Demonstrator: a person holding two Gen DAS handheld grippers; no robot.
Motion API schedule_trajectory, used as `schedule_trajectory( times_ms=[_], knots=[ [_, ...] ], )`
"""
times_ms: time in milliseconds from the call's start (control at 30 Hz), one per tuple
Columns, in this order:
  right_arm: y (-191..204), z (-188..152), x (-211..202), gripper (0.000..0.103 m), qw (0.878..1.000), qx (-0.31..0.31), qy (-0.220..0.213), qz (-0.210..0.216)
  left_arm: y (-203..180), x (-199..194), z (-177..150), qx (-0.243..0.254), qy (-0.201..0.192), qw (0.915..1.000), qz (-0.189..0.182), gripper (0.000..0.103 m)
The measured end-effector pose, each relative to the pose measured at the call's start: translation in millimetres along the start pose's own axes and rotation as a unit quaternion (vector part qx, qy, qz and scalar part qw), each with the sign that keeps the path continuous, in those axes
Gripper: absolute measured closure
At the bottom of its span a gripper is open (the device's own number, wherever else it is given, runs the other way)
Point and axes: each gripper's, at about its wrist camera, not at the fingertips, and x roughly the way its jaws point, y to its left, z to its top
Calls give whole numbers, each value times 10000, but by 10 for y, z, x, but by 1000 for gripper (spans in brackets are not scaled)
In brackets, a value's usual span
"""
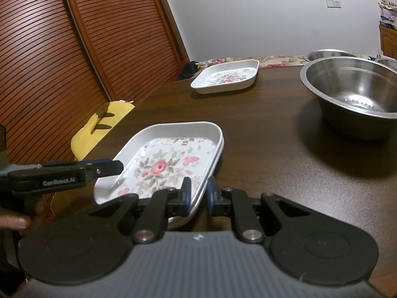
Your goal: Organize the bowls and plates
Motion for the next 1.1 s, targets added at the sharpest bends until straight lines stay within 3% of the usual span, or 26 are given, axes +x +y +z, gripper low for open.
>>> schedule_trajectory(
  times_ms=[300, 567, 833, 967, 1100],
  knots=[
    [32, 113, -95, 87, 9998, -112, -142, 42, -48, -76, 149, 122, -170, 9998, -40, 49],
    [53, 419, -259, 87, 9983, -382, -440, 5, -88, -134, 397, 288, -432, 9986, -69, 33],
    [-41, 838, -230, 87, 9966, -661, -478, -84, -198, -34, 693, 705, -594, 9955, -211, 30],
    [-136, 1109, -95, 77, 9963, -768, -362, -100, -157, 186, 884, 785, -597, 9949, -195, 30],
    [-231, 1347, 56, 76, 9965, -802, -246, -37, -105, 446, 1059, 884, -552, 9945, -133, 30]
  ],
)
